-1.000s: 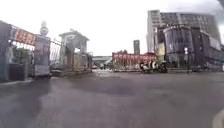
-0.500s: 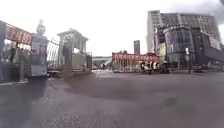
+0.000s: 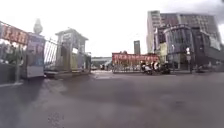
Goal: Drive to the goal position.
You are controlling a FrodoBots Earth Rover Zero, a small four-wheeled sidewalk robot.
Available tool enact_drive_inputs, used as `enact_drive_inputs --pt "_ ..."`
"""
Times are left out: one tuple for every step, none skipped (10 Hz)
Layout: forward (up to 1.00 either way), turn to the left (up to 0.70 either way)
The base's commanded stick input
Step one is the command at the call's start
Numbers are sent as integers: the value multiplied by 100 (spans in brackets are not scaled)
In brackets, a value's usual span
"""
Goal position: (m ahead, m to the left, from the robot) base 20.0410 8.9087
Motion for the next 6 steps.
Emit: enact_drive_inputs --pt "45 0" --pt "45 0" --pt "45 0" --pt "45 0" --pt "45 0" --pt "45 0"
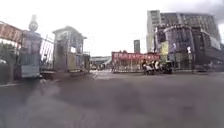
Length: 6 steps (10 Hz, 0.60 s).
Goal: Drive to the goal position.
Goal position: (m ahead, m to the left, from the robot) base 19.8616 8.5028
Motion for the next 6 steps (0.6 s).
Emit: enact_drive_inputs --pt "45 0" --pt "45 0" --pt "45 0" --pt "45 0" --pt "45 0" --pt "45 0"
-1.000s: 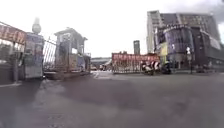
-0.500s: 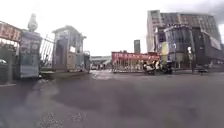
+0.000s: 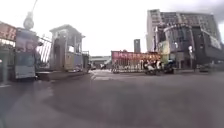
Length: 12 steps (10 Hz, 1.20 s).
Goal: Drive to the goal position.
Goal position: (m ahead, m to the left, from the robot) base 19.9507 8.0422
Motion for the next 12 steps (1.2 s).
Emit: enact_drive_inputs --pt "45 0" --pt "45 0" --pt "45 0" --pt "45 0" --pt "45 0" --pt "45 0" --pt "45 0" --pt "45 0" --pt "45 0" --pt "45 0" --pt "45 0" --pt "45 0"
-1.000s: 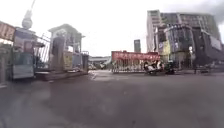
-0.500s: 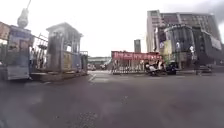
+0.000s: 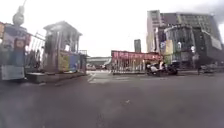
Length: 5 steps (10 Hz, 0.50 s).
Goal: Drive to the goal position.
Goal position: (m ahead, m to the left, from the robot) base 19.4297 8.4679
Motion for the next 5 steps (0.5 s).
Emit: enact_drive_inputs --pt "45 0" --pt "45 0" --pt "45 0" --pt "45 0" --pt "45 0"
